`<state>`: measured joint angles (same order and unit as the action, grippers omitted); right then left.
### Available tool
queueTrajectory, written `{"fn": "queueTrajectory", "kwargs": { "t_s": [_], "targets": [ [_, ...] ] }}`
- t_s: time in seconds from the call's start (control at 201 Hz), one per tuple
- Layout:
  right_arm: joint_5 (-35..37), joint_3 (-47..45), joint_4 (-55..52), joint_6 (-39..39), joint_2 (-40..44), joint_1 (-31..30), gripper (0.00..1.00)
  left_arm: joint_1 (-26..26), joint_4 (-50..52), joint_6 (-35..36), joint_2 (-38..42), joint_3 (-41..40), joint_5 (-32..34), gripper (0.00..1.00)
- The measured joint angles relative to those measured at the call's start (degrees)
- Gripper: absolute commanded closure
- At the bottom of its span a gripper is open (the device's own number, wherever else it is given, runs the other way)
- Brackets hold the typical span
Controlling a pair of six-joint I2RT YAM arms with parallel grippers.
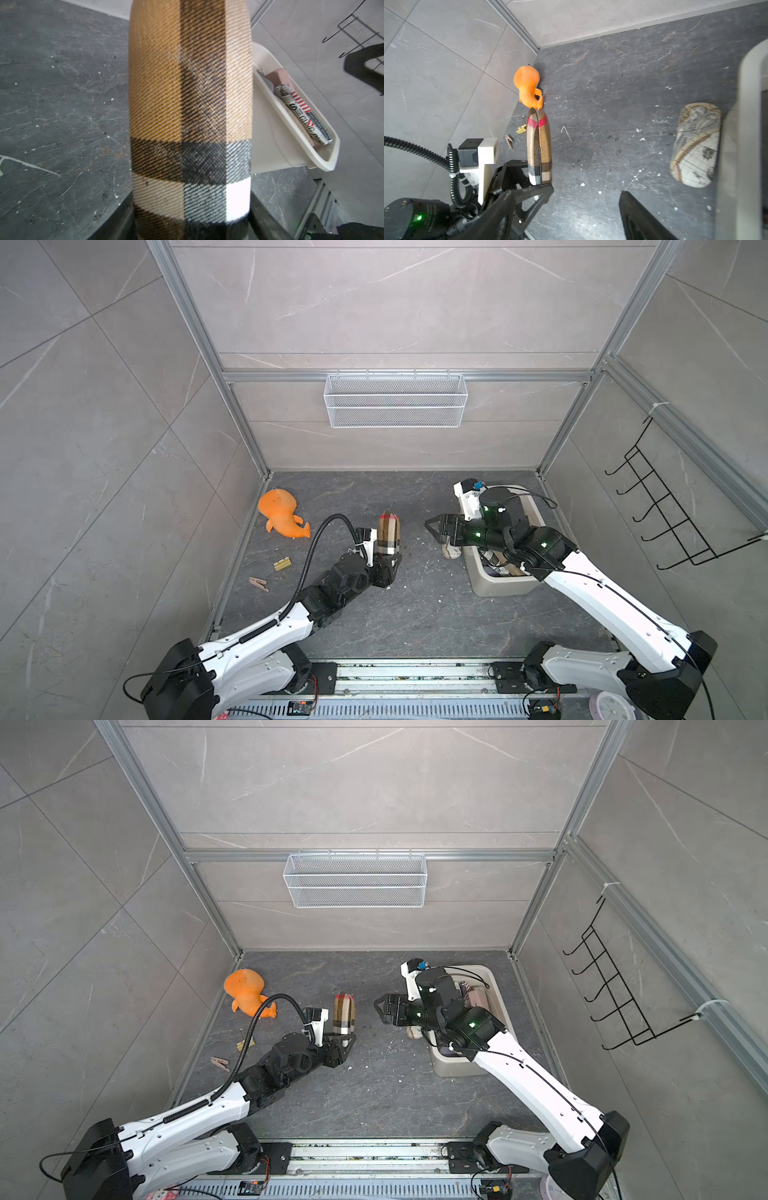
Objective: Put the glasses cases into the storage boxes
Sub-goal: Pick up the glasses case at the center of the board.
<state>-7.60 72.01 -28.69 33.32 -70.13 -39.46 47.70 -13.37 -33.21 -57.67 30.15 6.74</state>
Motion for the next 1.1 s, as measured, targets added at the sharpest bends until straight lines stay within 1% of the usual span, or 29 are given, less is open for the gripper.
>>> {"fn": "queueTrajectory", "kwargs": {
  "t_s": [0.085, 0.229, 0.314, 0.419, 0.508, 0.593, 0.618, 0.658, 0.683, 0.728, 0.748, 0.783, 0.912, 1.002, 1.097],
  "targets": [
    [-0.20, 0.57, 1.66, 0.33, -2.71, -2.38, 0.20, 0.02, -0.81, -0.31, -0.13, 0.55, -0.98, 0.49],
    [-0.17, 3.28, 3.54, 0.44, -9.03, -5.60, 0.25, 0.55, -2.54, -0.92, -0.74, 1.38, -2.45, 0.49],
    [-0.20, 4.72, 4.59, 0.46, -12.31, -6.43, 0.33, 0.72, -2.93, -1.07, -0.79, 1.55, -3.02, 0.49],
    [-0.26, 6.45, 5.51, 0.85, -15.45, -6.73, 0.48, 0.92, -3.06, -1.18, -0.74, 1.62, -3.89, 0.49],
    [-0.68, 7.08, 6.49, 1.20, -16.92, -7.08, 0.49, 0.90, -3.15, -1.36, -0.59, 1.62, -4.00, 0.49],
    [-0.76, 7.08, 6.71, 1.33, -17.16, -7.61, 0.56, 0.92, -3.39, -1.40, -0.17, 1.62, -4.11, 0.48],
    [-0.79, 7.08, 6.73, 1.36, -17.16, -7.69, 0.59, 0.90, -3.37, -1.40, 0.09, 1.62, -4.11, 0.46],
    [-0.81, 7.08, 7.08, 1.49, -17.16, -7.67, 0.62, 0.90, -3.30, -1.40, 0.39, 1.60, -4.11, 0.40],
    [-0.83, 7.10, 7.23, 1.31, -17.16, -7.72, 0.62, 0.90, -3.26, -1.42, 0.57, 1.60, -4.11, 0.33],
    [-0.79, 7.21, 7.37, 1.38, -17.16, -7.80, 0.65, 0.90, -3.17, -1.40, 0.83, 1.57, -4.09, 0.16],
    [-0.76, 7.30, 7.37, 1.44, -17.16, -7.85, 0.66, 0.90, -3.17, -1.40, 0.96, 1.55, -4.07, 0.12],
    [-0.68, 7.43, 7.32, 1.46, -17.16, -8.02, 0.66, 0.90, -3.21, -1.53, 1.22, 1.55, -3.96, 0.08],
    [1.36, 9.38, 5.03, 1.11, -17.22, -8.76, 0.67, 0.92, -2.84, -1.95, 3.72, 0.94, -3.50, 0.02],
    [4.33, 12.55, 2.49, -0.11, -17.22, -8.76, 0.67, 0.90, -1.64, -2.05, 6.95, -0.50, -2.16, 0.02],
    [7.50, 17.05, -1.57, -2.47, -17.11, -7.52, 0.68, 0.90, 0.70, -2.08, 11.63, -2.23, -0.33, 0.02]
  ]
}}
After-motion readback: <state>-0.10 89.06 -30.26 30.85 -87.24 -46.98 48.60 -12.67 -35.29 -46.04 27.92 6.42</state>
